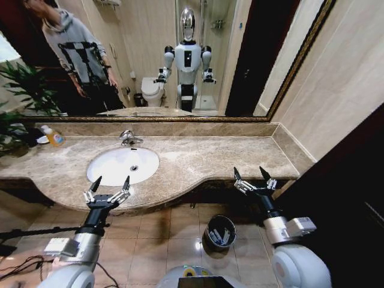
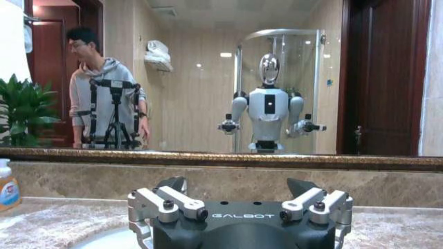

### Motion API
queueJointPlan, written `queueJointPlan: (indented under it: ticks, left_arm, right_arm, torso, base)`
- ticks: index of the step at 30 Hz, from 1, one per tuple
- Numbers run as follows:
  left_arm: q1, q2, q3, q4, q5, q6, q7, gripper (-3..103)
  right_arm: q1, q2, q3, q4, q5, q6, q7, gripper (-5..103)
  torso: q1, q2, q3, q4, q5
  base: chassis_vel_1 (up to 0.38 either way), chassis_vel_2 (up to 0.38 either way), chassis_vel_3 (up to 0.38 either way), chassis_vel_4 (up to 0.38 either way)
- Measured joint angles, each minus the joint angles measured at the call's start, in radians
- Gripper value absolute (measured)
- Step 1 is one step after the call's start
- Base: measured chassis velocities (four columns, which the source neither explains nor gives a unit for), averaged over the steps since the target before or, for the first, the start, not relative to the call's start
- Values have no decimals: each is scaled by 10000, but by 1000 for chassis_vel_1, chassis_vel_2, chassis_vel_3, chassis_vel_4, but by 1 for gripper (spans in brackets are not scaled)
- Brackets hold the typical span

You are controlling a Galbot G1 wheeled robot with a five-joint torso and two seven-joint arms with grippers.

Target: Pick up the trash from the sink and place it in the trash bin.

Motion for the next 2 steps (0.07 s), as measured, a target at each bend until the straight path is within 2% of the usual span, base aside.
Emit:
queueJointPlan:
  ticks: [2]
  left_arm:
    - [0,0,0,0,0,0,0,100]
  right_arm:
    - [0,0,0,0,0,0,0,100]
  torso:
    - [0,0,0,0,0]
  base:
    - [0,0,0,0]
